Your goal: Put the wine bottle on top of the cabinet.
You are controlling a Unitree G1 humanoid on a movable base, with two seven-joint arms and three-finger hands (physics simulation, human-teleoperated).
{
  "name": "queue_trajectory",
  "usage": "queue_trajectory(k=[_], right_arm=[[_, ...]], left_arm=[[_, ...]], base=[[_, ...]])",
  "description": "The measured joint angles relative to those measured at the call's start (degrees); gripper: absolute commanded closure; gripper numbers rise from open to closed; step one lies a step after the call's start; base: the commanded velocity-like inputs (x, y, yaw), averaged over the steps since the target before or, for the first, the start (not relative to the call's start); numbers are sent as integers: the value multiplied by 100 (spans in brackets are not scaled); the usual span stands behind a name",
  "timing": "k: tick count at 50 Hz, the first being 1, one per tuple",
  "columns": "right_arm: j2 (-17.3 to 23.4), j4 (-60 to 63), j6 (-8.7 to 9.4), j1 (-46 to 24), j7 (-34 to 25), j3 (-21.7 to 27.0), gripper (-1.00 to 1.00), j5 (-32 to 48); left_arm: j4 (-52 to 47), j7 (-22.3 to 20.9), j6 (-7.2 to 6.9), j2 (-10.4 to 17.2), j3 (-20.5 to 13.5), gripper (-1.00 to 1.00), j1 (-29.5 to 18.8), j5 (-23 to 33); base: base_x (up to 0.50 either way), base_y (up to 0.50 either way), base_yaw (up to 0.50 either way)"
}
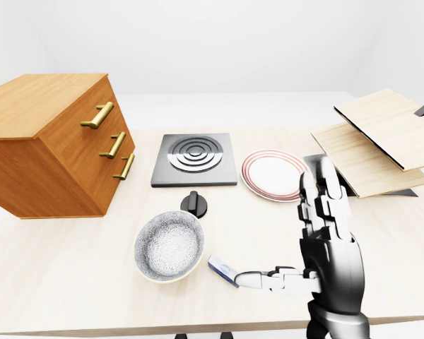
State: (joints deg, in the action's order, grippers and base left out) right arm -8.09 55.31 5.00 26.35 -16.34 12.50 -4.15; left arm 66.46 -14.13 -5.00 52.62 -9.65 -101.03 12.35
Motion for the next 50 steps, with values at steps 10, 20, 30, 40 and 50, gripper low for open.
queue_trajectory(k=[10, 20, 30, 40, 50], right_arm=[[8, -122, 0, -10, -5, -25, -100, 32], [50, -206, 0, -25, 12, -90, -100, 24], [79, -126, 0, 20, -28, -99, -100, -34], [3, 109, 0, 234, -179, -16, -100, -144], [-134, 335, 0, 485, -334, 13, -100, -186]], left_arm=[[28, -335, 0, 48, 53, 93, -93, 227], [-72, -573, 0, 150, 30, 92, -17, 355], [-446, -768, 0, 286, -55, 91, 348, 246], [-1194, -1072, 0, 469, -129, 91, 850, 12], [-1849, -1256, 0, 558, -273, 91, 1336, -297]], base=[[0, 0, 0], [0, 0, 0], [0, 0, 0], [0, 0, 0], [0, 0, 0]])
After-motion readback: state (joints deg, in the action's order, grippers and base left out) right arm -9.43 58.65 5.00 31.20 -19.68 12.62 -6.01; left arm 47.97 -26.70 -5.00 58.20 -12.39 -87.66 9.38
